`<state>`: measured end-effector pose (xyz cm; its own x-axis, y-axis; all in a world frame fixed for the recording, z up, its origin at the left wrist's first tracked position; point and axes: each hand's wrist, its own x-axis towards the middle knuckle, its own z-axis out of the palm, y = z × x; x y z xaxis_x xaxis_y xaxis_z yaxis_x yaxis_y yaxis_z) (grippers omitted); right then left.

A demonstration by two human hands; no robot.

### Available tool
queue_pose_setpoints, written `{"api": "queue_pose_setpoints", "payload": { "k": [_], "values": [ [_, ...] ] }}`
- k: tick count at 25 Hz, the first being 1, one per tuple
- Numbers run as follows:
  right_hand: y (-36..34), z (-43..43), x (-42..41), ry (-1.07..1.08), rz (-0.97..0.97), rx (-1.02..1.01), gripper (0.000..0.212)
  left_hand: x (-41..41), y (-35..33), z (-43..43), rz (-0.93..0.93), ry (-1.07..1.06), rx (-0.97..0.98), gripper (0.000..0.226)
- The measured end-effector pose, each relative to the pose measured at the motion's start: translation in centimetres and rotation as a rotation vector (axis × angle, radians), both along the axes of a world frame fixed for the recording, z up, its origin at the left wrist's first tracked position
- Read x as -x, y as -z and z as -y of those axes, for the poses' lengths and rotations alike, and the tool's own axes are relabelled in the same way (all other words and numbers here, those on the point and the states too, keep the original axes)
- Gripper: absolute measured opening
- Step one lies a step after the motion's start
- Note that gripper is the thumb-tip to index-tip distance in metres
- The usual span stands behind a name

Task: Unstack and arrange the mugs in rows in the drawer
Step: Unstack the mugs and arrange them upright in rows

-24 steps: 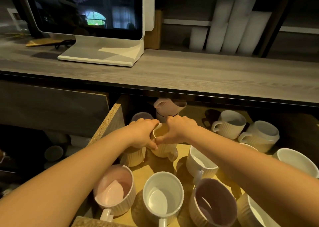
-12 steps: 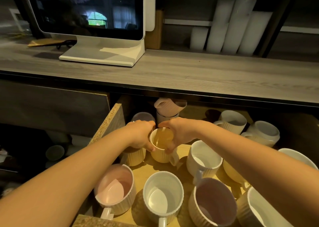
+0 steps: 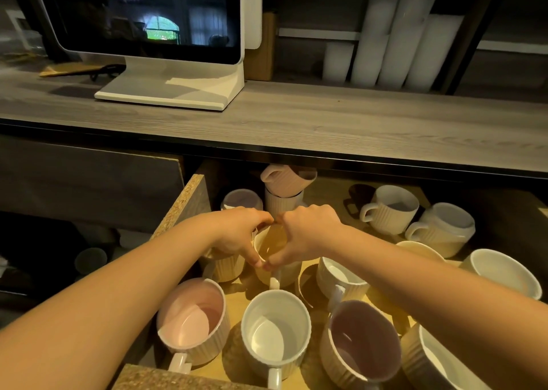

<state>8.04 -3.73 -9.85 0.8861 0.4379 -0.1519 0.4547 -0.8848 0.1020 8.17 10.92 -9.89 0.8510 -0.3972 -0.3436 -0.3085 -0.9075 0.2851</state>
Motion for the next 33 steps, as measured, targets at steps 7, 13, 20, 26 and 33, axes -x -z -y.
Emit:
{"api": "queue_pose_setpoints", "payload": {
  "k": [7, 13, 20, 26, 33],
  "values": [
    [0.0, 0.6, 0.5, -0.028, -0.034, -0.004, 0.077, 0.2, -0.1, 0.4, -0.013, 0.034, -0.033, 0.081],
    [-1.7, 4.8, 0.5, 0.081, -0.1, -0.16, 0.063, 0.7, -0.9, 0.9, 0.053, 0.061, 0.022, 0.064],
    [-0.3, 7.8, 1.7, 0.291, -0.139, -0.109, 0.077, 1.7, 0.5, 3.3, 0.191, 0.02, -0.002, 0.075],
    [0.8, 7.8, 2.0, 0.285, -0.12, -0.152, 0.073, 2.1, 1.2, 3.8, 0.263, -0.023, 0.017, 0.079],
    [0.1, 7.6, 2.1, 0.224, -0.102, -0.154, 0.067, 2.3, 1.3, 3.8, 0.325, -0.039, 0.034, 0.08]
  ]
}}
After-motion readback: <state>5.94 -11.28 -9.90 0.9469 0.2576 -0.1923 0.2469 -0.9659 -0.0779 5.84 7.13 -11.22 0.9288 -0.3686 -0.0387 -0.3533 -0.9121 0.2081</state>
